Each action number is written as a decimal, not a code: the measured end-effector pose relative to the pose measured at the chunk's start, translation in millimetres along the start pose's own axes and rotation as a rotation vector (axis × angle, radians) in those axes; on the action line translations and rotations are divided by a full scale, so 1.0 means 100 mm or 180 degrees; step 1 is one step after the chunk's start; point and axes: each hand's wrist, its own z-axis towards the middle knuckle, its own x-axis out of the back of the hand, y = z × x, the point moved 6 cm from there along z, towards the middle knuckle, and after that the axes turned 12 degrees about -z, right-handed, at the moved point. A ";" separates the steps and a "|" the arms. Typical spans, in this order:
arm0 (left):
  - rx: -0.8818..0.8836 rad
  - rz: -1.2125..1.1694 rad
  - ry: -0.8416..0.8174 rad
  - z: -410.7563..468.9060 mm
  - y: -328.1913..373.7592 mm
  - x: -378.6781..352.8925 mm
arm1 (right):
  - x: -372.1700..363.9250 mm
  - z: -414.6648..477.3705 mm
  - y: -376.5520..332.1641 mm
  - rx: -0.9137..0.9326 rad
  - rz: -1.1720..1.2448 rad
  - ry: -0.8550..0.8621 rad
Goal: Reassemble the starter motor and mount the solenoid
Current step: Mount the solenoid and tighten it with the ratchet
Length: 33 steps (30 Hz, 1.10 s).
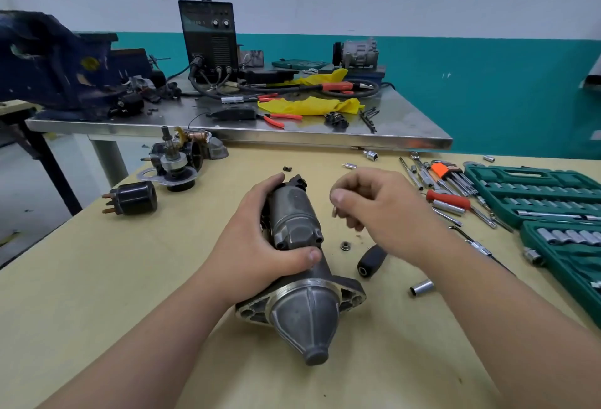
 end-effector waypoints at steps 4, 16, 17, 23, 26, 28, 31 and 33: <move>-0.0034 0.0144 0.0032 0.02 0.04 -0.05 | -0.03 -0.42 -0.09 0.0028 0.0411 -0.0183; 0.0027 0.0123 0.0402 -0.02 0.04 -0.10 | -0.08 -0.70 0.02 0.0079 -0.0256 0.0893; 0.0029 0.0129 0.0472 -0.03 0.05 -0.12 | -0.08 -0.69 0.03 0.0069 -0.0279 0.0875; 0.0060 0.0392 0.0830 -0.08 0.08 -0.18 | -0.06 -0.61 0.01 0.0124 -0.0081 0.1146; 0.0054 0.0511 0.0964 -0.12 0.09 -0.17 | -0.09 -0.59 0.03 0.0118 0.0061 0.1080; 0.0066 0.0526 0.1009 -0.14 0.08 -0.16 | -0.11 -0.58 0.06 0.0030 0.0160 0.1015; 0.0073 0.0576 0.1052 -0.16 0.07 -0.14 | -0.12 -0.56 0.05 0.0075 0.0199 0.0870; 0.0078 0.0595 0.1051 -0.17 0.06 -0.13 | -0.10 -0.56 0.02 0.0238 -0.0017 0.0745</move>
